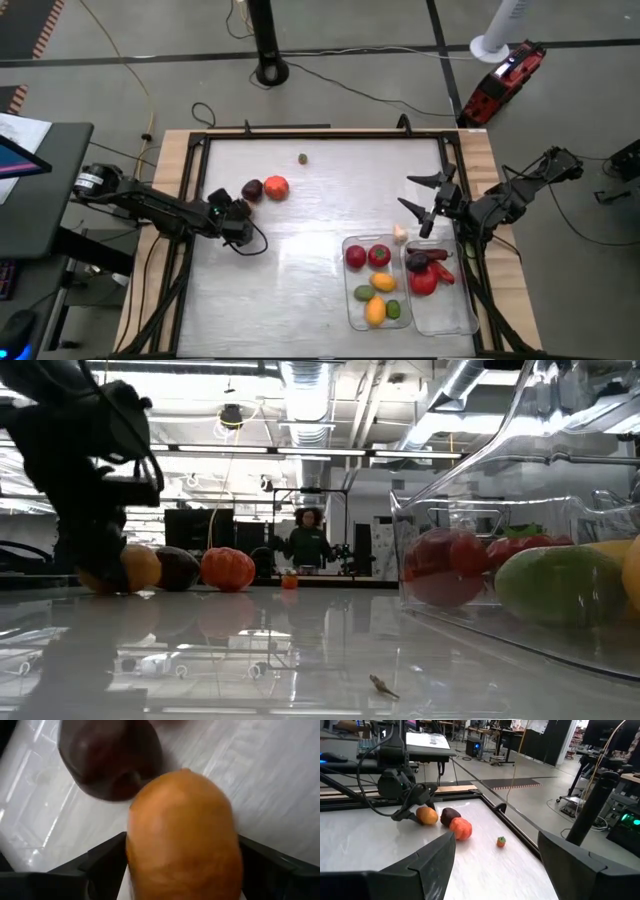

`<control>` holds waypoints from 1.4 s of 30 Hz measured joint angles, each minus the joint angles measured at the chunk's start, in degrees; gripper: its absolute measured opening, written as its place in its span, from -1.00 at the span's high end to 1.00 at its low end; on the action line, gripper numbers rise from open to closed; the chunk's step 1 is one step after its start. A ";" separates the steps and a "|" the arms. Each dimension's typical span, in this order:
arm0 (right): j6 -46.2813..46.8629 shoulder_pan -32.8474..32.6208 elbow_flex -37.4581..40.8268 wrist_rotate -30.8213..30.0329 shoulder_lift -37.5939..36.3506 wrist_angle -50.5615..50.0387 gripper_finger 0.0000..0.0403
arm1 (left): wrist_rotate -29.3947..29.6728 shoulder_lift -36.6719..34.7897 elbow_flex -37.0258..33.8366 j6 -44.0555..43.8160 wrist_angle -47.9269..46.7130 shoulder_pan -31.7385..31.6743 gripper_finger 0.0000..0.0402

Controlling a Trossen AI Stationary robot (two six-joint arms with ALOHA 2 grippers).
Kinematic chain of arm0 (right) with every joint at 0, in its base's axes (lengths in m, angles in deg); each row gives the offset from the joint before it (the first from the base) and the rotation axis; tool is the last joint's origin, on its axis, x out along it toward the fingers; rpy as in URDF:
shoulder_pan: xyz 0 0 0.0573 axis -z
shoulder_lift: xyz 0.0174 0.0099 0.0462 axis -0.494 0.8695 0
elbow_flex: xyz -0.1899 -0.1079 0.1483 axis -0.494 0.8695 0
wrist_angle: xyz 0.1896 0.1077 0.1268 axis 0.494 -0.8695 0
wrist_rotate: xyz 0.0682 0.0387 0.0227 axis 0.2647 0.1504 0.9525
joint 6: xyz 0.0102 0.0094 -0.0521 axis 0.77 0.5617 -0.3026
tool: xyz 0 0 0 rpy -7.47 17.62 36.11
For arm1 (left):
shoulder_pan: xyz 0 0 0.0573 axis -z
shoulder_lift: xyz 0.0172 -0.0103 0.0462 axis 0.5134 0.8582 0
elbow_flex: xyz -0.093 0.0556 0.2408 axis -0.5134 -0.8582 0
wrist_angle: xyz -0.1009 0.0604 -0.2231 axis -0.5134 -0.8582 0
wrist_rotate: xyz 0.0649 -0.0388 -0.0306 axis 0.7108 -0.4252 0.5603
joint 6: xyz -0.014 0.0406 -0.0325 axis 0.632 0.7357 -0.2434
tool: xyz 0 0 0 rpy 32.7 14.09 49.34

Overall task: Sort produce into baskets
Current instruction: Put the potato into the right transparent bin

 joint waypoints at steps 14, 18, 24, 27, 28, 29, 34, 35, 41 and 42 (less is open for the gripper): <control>-0.41 0.00 0.02 0.02 0.00 0.43 -0.54 | -3.13 0.04 0.18 -1.37 5.04 -0.04 -0.17; -0.42 -0.01 0.01 0.02 0.00 0.45 -0.54 | -6.81 0.08 2.70 2.86 13.82 -0.02 -0.18; -0.43 0.01 0.02 0.00 0.00 0.87 -0.54 | -11.03 4.00 7.72 10.02 29.21 -0.02 -0.18; -0.43 0.02 0.02 0.00 0.00 1.00 -0.54 | -12.57 8.56 13.08 12.91 29.77 -0.02 -0.18; -0.46 0.02 0.02 0.00 0.00 0.98 -0.54 | -13.34 10.47 15.38 14.09 29.97 -0.02 -0.18; -0.46 0.02 0.01 0.00 0.00 0.98 -0.54 | -14.14 12.41 17.68 15.56 29.97 -0.01 -0.18; -0.48 0.00 0.02 0.00 0.00 0.76 -0.54 | -20.38 22.98 30.98 22.98 29.79 0.00 -0.18; -0.48 0.02 0.02 -0.02 0.00 0.72 -0.54 | -21.95 24.91 33.70 24.47 29.84 0.00 -0.18; -0.61 0.00 0.02 -0.03 0.00 0.16 -0.54 | -27.33 33.71 47.79 30.95 29.66 0.00 -0.19; -0.59 0.00 0.02 -0.05 0.00 0.03 -0.54 | -27.54 34.66 49.63 31.59 29.29 0.00 -0.19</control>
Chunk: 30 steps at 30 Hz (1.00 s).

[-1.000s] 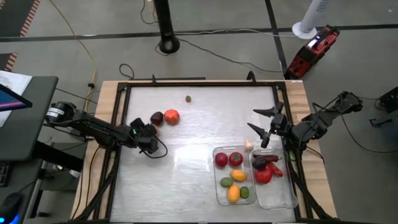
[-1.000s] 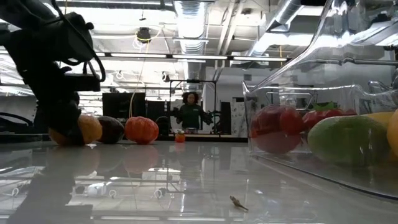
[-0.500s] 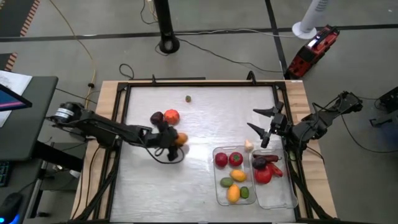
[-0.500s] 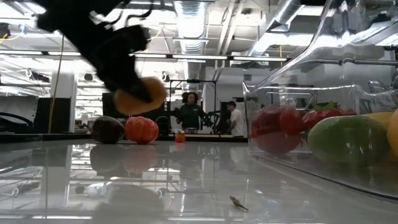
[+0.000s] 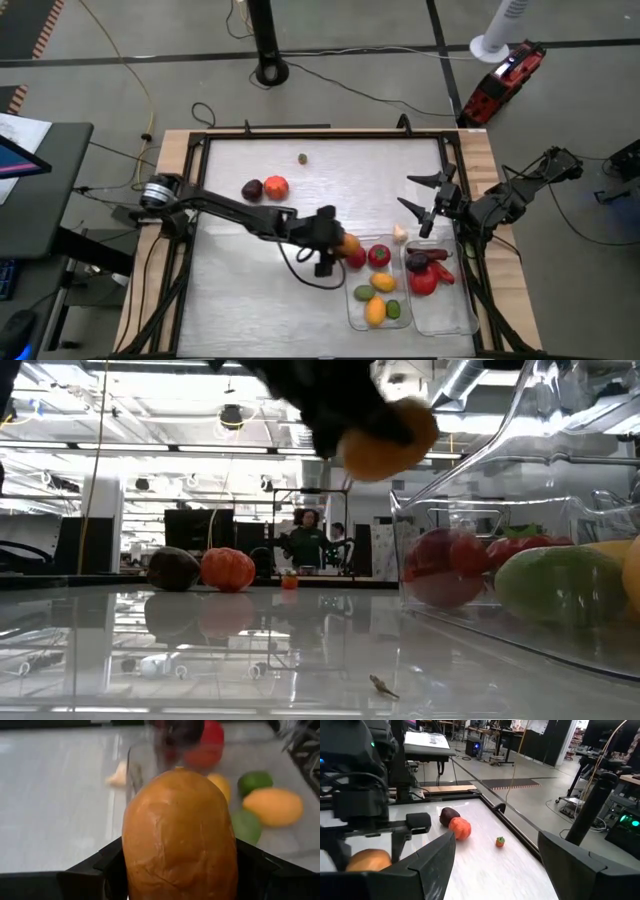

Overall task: Sort produce into baskets
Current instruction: Put the potato into the right transparent bin

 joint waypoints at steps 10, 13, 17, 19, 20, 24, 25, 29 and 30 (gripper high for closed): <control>0.00 0.00 -0.01 -0.07 0.00 -0.06 -0.54 | -2.29 8.52 10.35 2.60 6.11 -0.22 -0.19; 0.02 0.00 -0.01 -0.07 0.00 0.13 -0.54 | -2.70 11.59 13.72 3.15 5.75 -0.62 -0.19; 0.02 0.00 -0.01 -0.07 0.00 0.14 -0.54 | -4.16 15.34 18.37 3.17 5.67 -1.34 -0.19; 0.02 0.00 -0.02 -0.07 0.00 0.14 -0.54 | -5.17 17.47 21.02 3.35 5.71 -1.66 -0.19; 0.01 0.00 0.00 -0.07 0.00 0.14 -0.54 | -5.60 18.49 22.25 3.58 5.48 -1.86 -0.19; 0.02 0.00 -0.02 -0.07 0.00 -0.02 -0.54 | -8.24 22.62 28.28 3.60 4.82 -2.53 -0.19; 0.02 0.00 0.00 -0.07 -0.02 -0.10 -0.54 | -8.90 23.44 29.82 3.63 4.85 -2.68 -0.19; 0.02 0.00 -0.01 -0.07 -0.02 -0.24 -0.54 | -9.46 26.37 34.86 5.07 4.28 -2.82 -0.19; 0.02 0.00 0.00 -0.07 -0.02 -0.26 -0.54 | -9.45 26.97 35.75 5.39 4.31 -2.80 -0.19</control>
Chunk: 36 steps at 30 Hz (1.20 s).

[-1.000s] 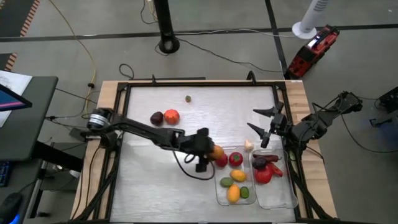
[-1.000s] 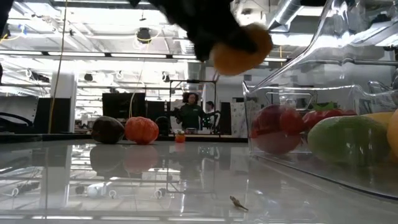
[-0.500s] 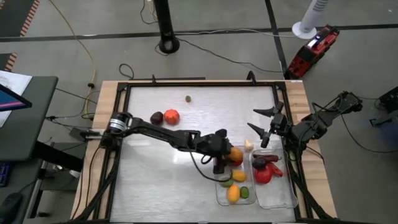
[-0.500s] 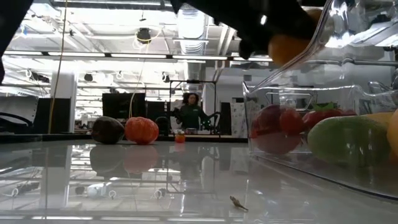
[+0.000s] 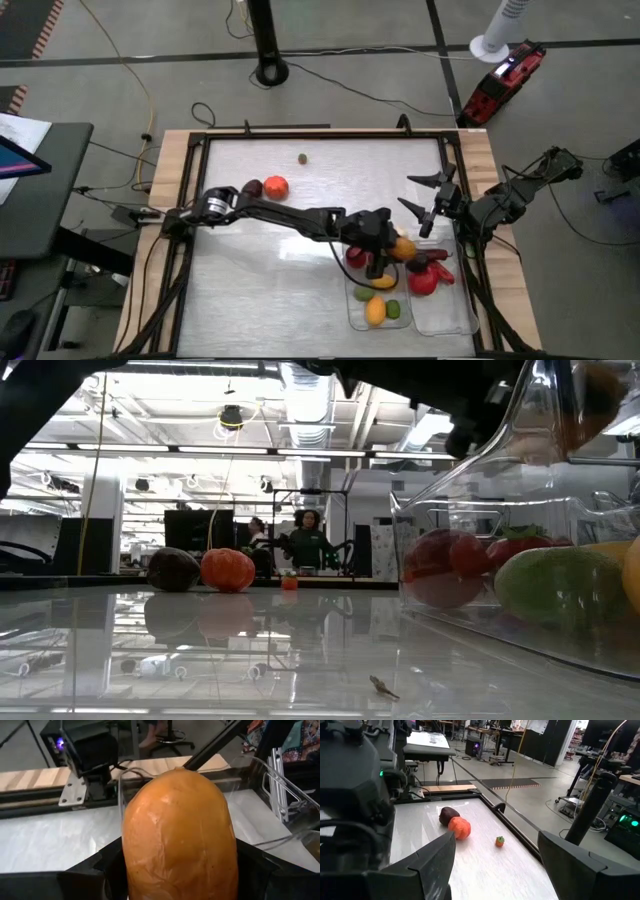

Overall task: Sort produce into baskets
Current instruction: Put the potato into the right transparent bin

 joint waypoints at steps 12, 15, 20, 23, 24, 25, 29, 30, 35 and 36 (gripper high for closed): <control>-0.04 0.00 -0.02 -0.12 -0.02 0.08 -0.54 | 1.35 3.94 2.45 1.79 8.93 -0.02 -0.19; -0.31 0.00 -0.01 -0.79 -0.02 0.37 -0.54 | 1.24 3.94 2.31 0.79 11.38 -0.02 -0.19; -0.41 0.00 0.00 -0.88 -0.02 0.42 -0.54 | 1.13 3.85 2.33 0.29 11.11 0.02 -0.19; -0.11 -0.23 -0.02 1.14 -0.04 -0.46 -0.54 | 1.11 3.64 2.31 1.42 7.63 0.02 -0.19; -0.05 -0.47 -0.02 2.10 -0.04 -0.95 -0.54 | 1.15 3.16 2.25 2.71 5.88 0.02 -0.19; -0.09 -0.83 0.00 3.07 -0.04 -1.24 -0.54 | 1.46 2.58 2.24 3.93 4.41 0.02 -0.19; -0.42 -2.90 -0.01 3.13 -0.07 -0.97 -0.54 | 5.48 -0.74 2.28 8.73 0.25 0.02 -0.19; -0.49 -3.37 -0.01 3.10 -0.07 -0.83 -0.54 | 6.83 -1.24 2.35 9.66 0.03 0.02 -0.19; 4.04 -5.16 -0.01 3.05 -0.08 -0.34 -0.54 | 13.45 -1.37 2.26 15.53 -0.23 0.06 -0.19; 7.01 -5.32 -0.02 3.14 -0.09 -1.78 -0.54 | 15.48 -1.37 2.26 17.30 -0.60 0.09 -0.19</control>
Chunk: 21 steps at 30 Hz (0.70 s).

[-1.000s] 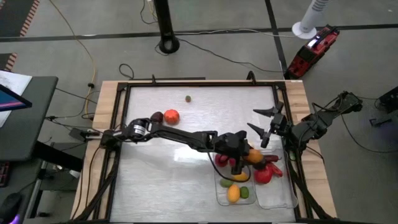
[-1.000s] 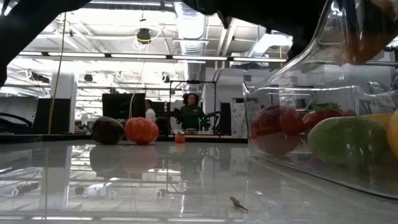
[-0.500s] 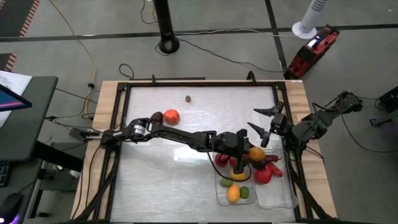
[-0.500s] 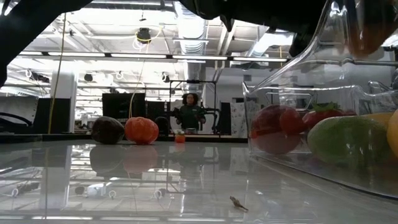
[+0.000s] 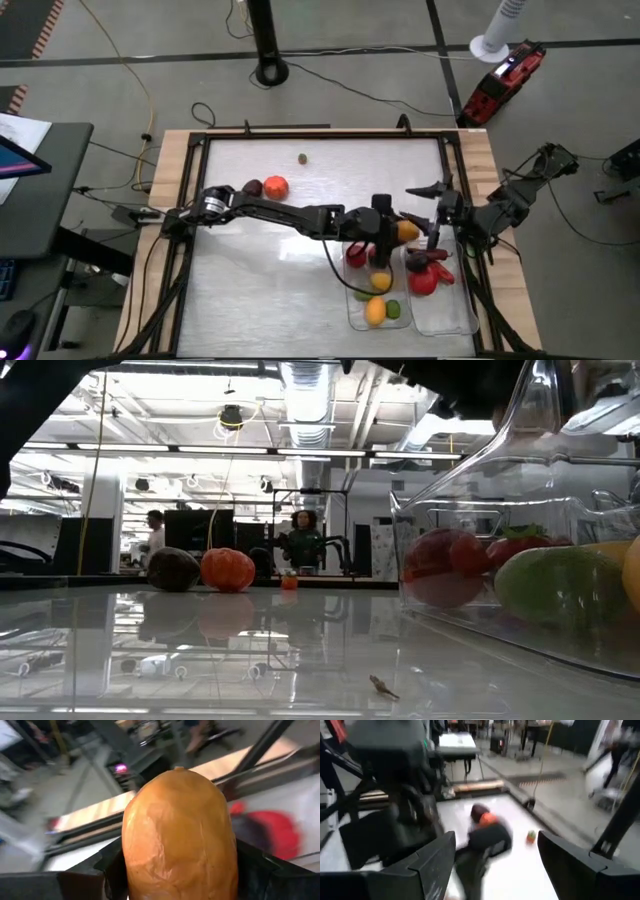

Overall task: Sort produce into baskets
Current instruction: Put the potato into the right transparent bin

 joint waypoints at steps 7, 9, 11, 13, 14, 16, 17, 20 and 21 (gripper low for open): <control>20.12 -0.28 -4.72 1.30 -0.56 -17.65 -0.54 | 11.76 0.39 0.00 12.24 -1.13 -0.02 -0.19; 24.59 -0.57 -6.59 2.36 -0.74 -22.98 -0.54 | 13.71 0.39 0.00 14.05 -0.45 -0.02 -0.19; 28.88 -0.95 -7.63 3.36 -0.74 -27.13 -0.54 | 16.45 0.39 0.00 15.74 -0.51 0.00 -0.19; 33.19 -1.51 -7.66 4.00 -0.69 -30.14 -0.54 | 18.36 0.39 0.00 17.09 -0.99 0.00 -0.19; 35.69 -1.83 -7.52 4.39 -0.52 -31.47 -0.55 | 18.72 0.39 0.00 17.33 -0.90 -0.04 -0.19; 40.12 -2.50 -6.89 4.55 0.16 -33.40 -0.55 | 18.87 0.39 0.00 17.37 0.07 -0.21 -0.19; 41.87 -2.81 -6.58 4.51 0.62 -34.23 -0.55 | 19.07 0.39 0.00 17.65 0.66 -0.34 -0.19; 44.74 -3.15 -5.56 3.70 1.85 -34.33 -0.55 | 21.35 0.39 0.00 20.28 2.70 -0.45 -0.19; 45.24 -3.13 -5.34 3.22 2.32 -34.31 -0.55 | 21.92 0.39 0.00 21.35 3.27 -0.48 -0.19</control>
